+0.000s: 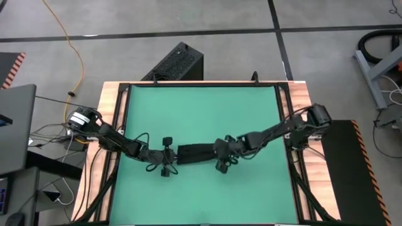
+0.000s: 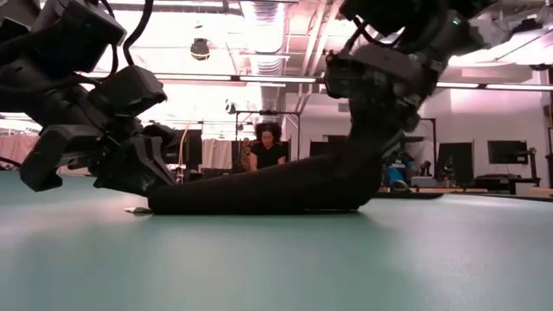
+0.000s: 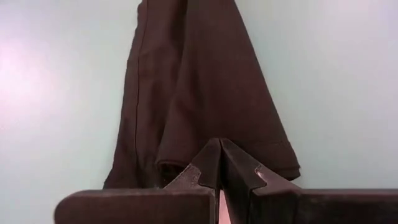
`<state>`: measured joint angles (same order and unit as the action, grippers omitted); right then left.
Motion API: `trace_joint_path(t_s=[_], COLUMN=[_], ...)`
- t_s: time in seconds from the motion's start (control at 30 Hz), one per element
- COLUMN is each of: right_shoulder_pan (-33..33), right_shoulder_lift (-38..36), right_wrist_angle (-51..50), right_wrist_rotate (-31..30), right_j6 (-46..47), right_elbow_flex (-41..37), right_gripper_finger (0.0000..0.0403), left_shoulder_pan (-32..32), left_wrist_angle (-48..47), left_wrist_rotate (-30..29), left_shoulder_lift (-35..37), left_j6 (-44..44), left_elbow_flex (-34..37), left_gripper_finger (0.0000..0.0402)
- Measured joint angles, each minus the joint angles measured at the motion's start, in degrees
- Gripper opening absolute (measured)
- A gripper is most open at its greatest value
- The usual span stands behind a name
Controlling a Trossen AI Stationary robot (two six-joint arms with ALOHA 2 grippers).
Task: Roll towel into tight, uniform cylinder
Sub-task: Roll the black towel
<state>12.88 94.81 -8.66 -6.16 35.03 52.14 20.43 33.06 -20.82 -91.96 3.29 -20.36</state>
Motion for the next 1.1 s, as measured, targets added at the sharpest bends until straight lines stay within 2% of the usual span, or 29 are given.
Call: trace_joint_path(t_s=[0.23,0.5,0.63,0.77,0.87,0.97,1.03,1.1], right_shoulder_pan=[-7.54,-12.18,-13.36,-13.41,-13.04,-12.54,-12.36,-12.38], right_shoulder_lift=[-0.65,-0.22,-0.23,-0.27,-0.29,-0.27,-0.29,-0.29], right_wrist_angle=[-1.31,-0.87,-1.14,-1.83,-1.88,-1.93,-1.75,-1.81], right_wrist_rotate=[5.72,9.55,10.89,10.58,10.56,10.58,10.58,10.58], right_j6=[7.74,8.02,6.9,5.69,5.42,5.2,5.15,5.04], right_elbow_flex=[0.09,0.15,0.15,0.02,0.09,0.09,0.13,0.13], right_gripper_finger=[0.0019,0.0019,0.0019,0.0019,0.0019,0.0019,0.0019,0.0019], left_shoulder_pan=[0.02,0.0,1.28,3.97,5.07,4.18,2.05,-0.2], left_wrist_angle=[-0.52,-1.14,1.67,0.95,1.87,5.84,9.47,12.6], left_wrist_rotate=[2.9,5.13,4.71,-0.58,-9.48,-16.01,-15.98,-11.68], left_shoulder_lift=[0.0,0.02,0.63,4.75,7.65,6.75,4.51,1.25], left_j6=[0.15,0.21,0.1,-1.3,-1.62,-6.33,-8.8,-10.35], left_elbow_flex=[0.0,0.0,0.04,-0.57,-0.83,-0.69,-0.76,-0.74], left_gripper_finger=[0.0,0.0,0.0,0.0,0.0,0.0,0.0,0.0])
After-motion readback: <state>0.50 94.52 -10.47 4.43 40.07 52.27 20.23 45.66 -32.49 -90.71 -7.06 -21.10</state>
